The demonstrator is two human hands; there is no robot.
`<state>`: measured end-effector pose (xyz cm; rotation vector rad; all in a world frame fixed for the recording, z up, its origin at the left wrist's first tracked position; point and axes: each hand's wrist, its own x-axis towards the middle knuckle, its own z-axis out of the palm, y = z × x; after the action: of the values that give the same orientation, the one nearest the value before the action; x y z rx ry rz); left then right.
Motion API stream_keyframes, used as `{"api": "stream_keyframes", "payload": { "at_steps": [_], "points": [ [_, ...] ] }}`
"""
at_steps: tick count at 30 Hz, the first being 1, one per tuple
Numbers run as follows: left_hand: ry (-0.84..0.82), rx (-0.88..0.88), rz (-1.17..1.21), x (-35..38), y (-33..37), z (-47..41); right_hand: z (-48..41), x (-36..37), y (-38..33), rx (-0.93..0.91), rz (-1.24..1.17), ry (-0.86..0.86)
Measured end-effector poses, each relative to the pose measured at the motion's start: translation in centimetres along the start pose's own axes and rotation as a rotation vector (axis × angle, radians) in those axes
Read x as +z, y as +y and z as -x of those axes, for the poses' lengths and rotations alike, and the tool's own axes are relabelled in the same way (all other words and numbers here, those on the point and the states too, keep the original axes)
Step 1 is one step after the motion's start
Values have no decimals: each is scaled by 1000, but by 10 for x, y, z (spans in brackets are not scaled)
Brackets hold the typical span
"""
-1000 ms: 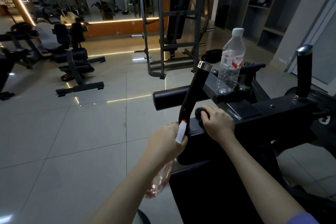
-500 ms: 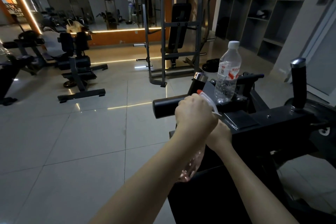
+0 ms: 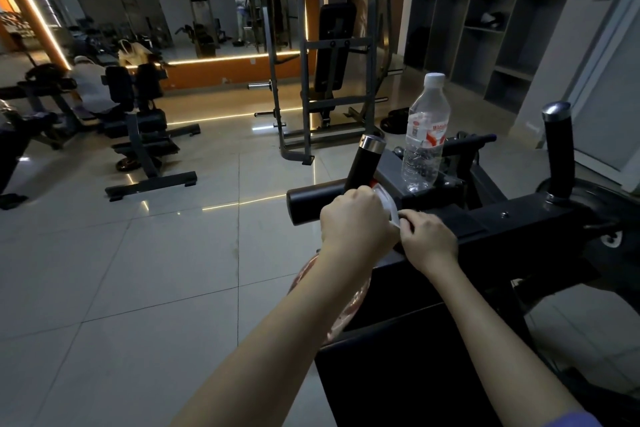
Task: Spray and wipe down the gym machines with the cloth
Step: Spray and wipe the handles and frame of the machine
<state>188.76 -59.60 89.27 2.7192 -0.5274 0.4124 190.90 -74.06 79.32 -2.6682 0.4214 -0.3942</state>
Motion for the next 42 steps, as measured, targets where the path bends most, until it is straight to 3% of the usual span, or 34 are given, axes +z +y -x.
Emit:
{"api": "stream_keyframes", "payload": {
  "at_steps": [7,20,30,38,42],
  "points": [
    [14,22,30,1,-3,-1,-3,-3,25,-49,17,118],
    [87,59,-33,25,-18,19,-3,-8,35,-72,-73,144],
    [-145,14,-60,46,-43,45,-3,-6,36,-73,-60,157],
    [-128,-53,3,44,-49,58,-1,-6,36,-66,-35,136],
    [-114,45,-15,35,-60,56,-2,-3,32,-23,-39,130]
  ]
}}
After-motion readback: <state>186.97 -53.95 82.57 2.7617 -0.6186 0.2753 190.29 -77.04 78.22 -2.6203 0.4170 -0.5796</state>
